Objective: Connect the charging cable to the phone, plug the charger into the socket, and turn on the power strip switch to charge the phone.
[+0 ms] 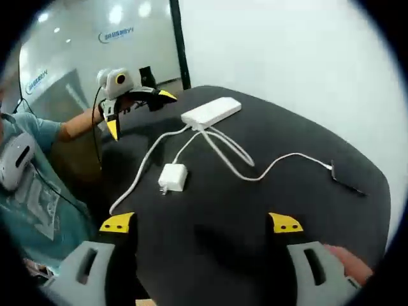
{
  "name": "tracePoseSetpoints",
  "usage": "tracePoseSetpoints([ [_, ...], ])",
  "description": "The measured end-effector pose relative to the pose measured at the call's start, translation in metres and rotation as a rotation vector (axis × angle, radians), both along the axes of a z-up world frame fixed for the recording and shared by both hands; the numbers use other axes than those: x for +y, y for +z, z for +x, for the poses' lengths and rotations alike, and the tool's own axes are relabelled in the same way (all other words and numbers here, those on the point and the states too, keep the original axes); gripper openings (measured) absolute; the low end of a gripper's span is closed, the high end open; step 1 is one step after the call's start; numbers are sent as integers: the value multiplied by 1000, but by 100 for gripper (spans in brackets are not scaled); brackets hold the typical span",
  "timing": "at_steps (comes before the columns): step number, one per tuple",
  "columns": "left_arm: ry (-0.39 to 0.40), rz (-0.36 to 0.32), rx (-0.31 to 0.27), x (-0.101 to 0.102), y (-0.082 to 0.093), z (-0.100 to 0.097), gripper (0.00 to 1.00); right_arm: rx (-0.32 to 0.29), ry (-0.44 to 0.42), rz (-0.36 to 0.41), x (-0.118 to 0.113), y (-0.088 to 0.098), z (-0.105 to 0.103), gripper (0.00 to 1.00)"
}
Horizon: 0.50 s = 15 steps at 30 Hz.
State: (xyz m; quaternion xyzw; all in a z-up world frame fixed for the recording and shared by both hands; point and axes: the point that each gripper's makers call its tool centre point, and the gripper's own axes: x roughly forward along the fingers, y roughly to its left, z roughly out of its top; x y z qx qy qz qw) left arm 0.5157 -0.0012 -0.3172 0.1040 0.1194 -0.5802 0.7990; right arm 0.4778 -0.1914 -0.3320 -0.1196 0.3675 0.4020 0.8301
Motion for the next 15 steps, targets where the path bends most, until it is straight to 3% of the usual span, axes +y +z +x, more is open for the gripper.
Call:
tracePoseSetpoints([
  [10,22,9,50,28,-35,-21,94,121,60,-152,84,-15,-4,72],
  [15,28,13,54,35,-44,-29,92,214,67,-217,105,-36,2,65],
])
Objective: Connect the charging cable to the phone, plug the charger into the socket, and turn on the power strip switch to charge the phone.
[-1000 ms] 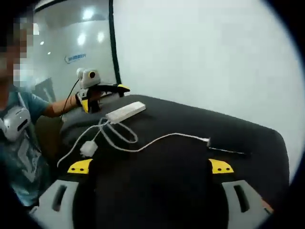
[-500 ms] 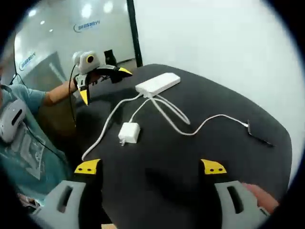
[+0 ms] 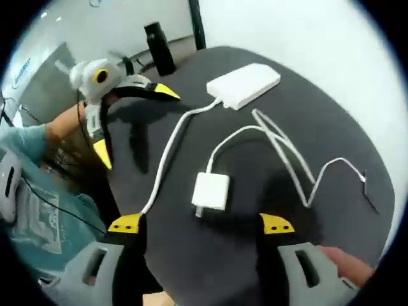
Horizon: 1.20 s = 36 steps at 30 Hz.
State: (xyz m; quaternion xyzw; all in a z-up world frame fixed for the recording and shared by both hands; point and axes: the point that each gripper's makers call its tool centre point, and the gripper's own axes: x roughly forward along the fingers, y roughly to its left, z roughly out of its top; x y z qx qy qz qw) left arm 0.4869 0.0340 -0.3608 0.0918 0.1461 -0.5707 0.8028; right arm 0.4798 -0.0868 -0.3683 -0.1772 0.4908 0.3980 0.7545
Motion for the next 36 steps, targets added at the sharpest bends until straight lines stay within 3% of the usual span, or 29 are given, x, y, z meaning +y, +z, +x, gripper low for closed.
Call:
tracePoseSetpoints([
  [4,5,1,0,8,-4,-6,92,9,21,-34,8,-11,9,58],
  [8,17,2,-1,18,-7,-10,91,36,12,-19,4,-22,26,56],
  [15,38,-5,7,27,-12,-9,89,104,-12,-12,16,-35,31,49],
  [20,33,-1,20,24,-17,-10,88,127,19,-148,16,-50,31,50],
  [25,42,-24,30,20,-17,-16,83,42,23,-258,14,-55,40,42],
  [27,47,-42,29,17,-16,-21,80,38,26,-247,18,-54,33,35],
  [31,74,-87,34,7,-13,-29,73,11,11,-167,19,-51,37,32],
  [36,107,-115,53,-7,-12,-33,67,-42,-117,75,22,-35,48,30],
])
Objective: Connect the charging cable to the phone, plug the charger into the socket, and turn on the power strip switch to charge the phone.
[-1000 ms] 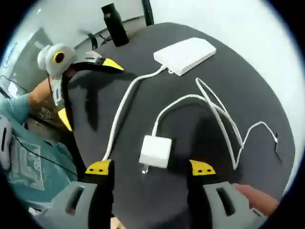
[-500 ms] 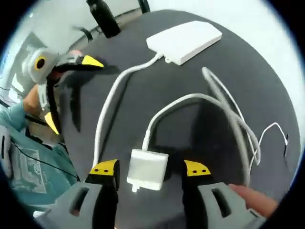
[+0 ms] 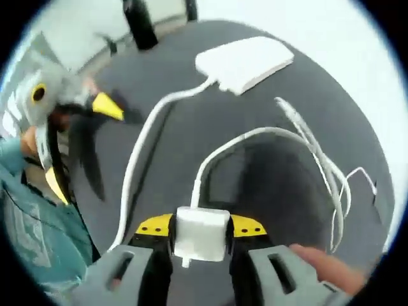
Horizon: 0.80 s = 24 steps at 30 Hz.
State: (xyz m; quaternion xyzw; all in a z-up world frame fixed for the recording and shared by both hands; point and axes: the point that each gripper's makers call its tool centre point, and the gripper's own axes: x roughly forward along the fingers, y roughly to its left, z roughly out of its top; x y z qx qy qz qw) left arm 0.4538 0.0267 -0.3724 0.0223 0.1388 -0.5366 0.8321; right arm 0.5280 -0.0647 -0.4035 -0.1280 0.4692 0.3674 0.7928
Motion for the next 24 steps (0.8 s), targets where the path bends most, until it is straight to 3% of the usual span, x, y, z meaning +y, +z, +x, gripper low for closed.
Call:
tracePoseSetpoints([
  [5,102,-42,-10,-12,10,15,66,-93,-176,306,-1,27,7,30],
  [8,167,-74,-19,-22,18,23,65,-142,-265,433,-5,38,11,29],
  [13,319,-33,-113,-34,24,40,62,-200,-436,731,-10,69,19,29],
  [15,391,-103,-126,-38,37,46,56,-202,-502,863,-11,82,20,29],
  [16,418,-184,-130,-40,49,48,55,-183,-544,939,-13,88,20,29],
  [18,460,-260,-168,-42,63,50,55,-148,-597,1061,-15,96,20,29],
  [21,496,-260,-240,-50,69,52,55,-116,-653,1176,-19,103,21,29],
  [24,496,-246,-252,-61,69,54,53,-124,-667,1196,-18,102,19,29],
])
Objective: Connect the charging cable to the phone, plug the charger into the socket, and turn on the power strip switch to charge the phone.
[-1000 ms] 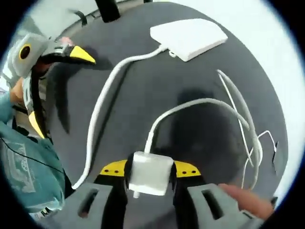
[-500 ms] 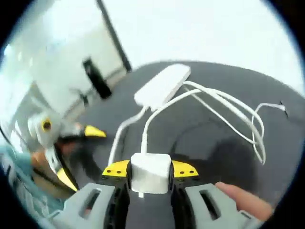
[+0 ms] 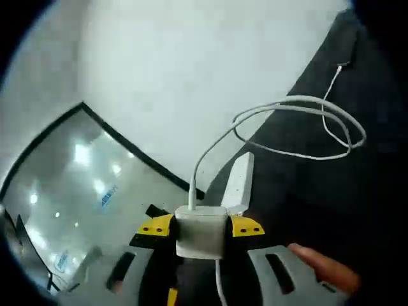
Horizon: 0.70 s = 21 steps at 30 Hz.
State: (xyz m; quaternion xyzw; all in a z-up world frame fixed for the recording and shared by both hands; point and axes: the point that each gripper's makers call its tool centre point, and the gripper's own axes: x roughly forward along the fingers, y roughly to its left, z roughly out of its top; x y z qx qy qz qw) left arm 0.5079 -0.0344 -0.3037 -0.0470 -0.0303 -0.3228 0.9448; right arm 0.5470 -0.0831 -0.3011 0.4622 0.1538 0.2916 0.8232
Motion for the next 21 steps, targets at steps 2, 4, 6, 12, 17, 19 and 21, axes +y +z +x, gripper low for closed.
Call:
tracePoseSetpoints([
  [2,11,-7,-7,-3,2,2,49,-2,-5,5,2,0,-2,29],
  [4,37,-3,-2,-6,0,6,41,-3,-1,22,7,0,-6,29],
  [6,53,18,-3,-8,-2,12,34,-7,-3,37,10,2,-7,29],
  [12,12,-24,-61,-12,7,7,32,-6,-17,44,9,1,-7,29],
  [17,-38,-47,-42,-18,8,9,18,-5,-2,61,11,0,-9,29],
  [19,-45,-35,-59,-20,9,8,18,-7,2,62,11,-1,-9,29],
  [21,-61,-44,-43,-20,9,9,17,-14,7,61,10,-1,-9,30],
])
